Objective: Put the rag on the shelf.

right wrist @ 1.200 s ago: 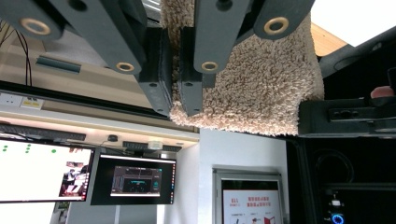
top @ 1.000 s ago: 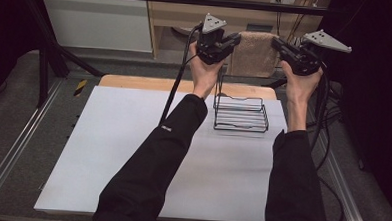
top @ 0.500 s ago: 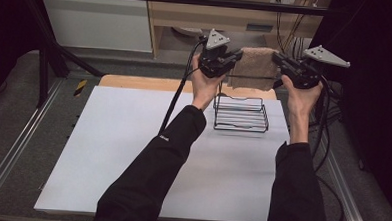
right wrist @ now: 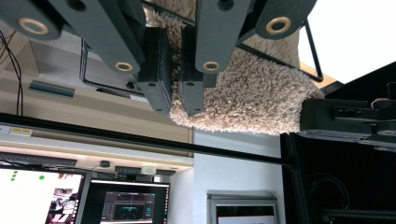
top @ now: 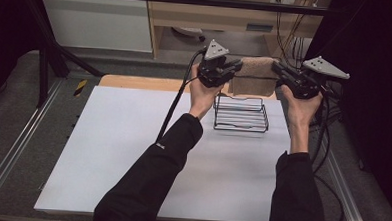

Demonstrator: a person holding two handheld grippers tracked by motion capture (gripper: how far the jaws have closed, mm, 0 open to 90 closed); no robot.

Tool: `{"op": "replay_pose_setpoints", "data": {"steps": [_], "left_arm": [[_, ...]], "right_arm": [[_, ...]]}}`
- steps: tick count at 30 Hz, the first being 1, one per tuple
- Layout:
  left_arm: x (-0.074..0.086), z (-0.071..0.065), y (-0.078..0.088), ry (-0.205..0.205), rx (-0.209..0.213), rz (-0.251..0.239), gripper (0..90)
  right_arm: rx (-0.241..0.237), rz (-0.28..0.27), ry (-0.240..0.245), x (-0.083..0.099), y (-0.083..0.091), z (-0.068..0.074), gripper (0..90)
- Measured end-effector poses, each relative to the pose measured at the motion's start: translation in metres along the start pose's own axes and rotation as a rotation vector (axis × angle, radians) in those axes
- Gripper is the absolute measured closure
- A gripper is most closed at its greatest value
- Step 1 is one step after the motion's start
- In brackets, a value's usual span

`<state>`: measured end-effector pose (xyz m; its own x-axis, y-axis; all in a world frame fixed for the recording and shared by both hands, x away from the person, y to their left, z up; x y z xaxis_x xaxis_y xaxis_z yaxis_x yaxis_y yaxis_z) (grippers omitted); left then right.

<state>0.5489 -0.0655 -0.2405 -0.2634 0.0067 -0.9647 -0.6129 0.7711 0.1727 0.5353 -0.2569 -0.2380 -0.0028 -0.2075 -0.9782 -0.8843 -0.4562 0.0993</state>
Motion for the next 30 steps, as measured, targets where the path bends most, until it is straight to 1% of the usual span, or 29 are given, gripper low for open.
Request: {"op": "replay_pose_setpoints", "data": {"steps": [1, 6, 9, 14, 21, 25, 30], "left_arm": [[0.001, -0.001, 0.001, -0.006, 0.003, 0.002, 84.4], [0.008, -0.005, 0.004, -0.001, 0.007, 0.03, 84.1], [0.011, -0.006, 0.006, -0.001, 0.009, 0.046, 83.8], [0.019, -0.008, 0.008, 0.005, 0.015, 0.072, 83.3], [0.026, -0.008, 0.009, 0.007, 0.019, 0.096, 82.3], [0.023, -0.008, 0.013, 0.016, 0.021, 0.099, 80.8], [0.009, -0.005, 0.022, 0.05, 0.018, 0.078, 78.5]], "right_arm": [[-0.003, 0.004, 0.0, 0.0, 0.002, 0.001, 83.7], [-0.008, 0.026, -0.004, 0.003, 0.009, 0.006, 83.5], [-0.01, 0.04, 0.002, 0.005, 0.012, 0.009, 83.5], [-0.027, 0.058, 0.016, 0.011, 0.017, 0.013, 83.4], [-0.057, 0.072, 0.02, 0.019, 0.022, 0.016, 83.2], [-0.062, 0.072, 0.022, 0.022, 0.022, 0.017, 83.4], [-0.062, 0.074, 0.037, 0.024, 0.021, 0.017, 83.7]]}}
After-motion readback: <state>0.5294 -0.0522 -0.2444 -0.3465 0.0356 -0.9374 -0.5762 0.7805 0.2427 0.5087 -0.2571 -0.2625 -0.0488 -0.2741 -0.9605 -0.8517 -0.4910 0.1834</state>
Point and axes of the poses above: each handheld gripper's, and its own axes: y roughly backward along the jaws, x roughly out of its underside, z roughly to its left, the point moved 6 cm from there along -y, roughly forward along the jaws, and after that the axes turned 10 degrees about y, right-handed, at the moved point
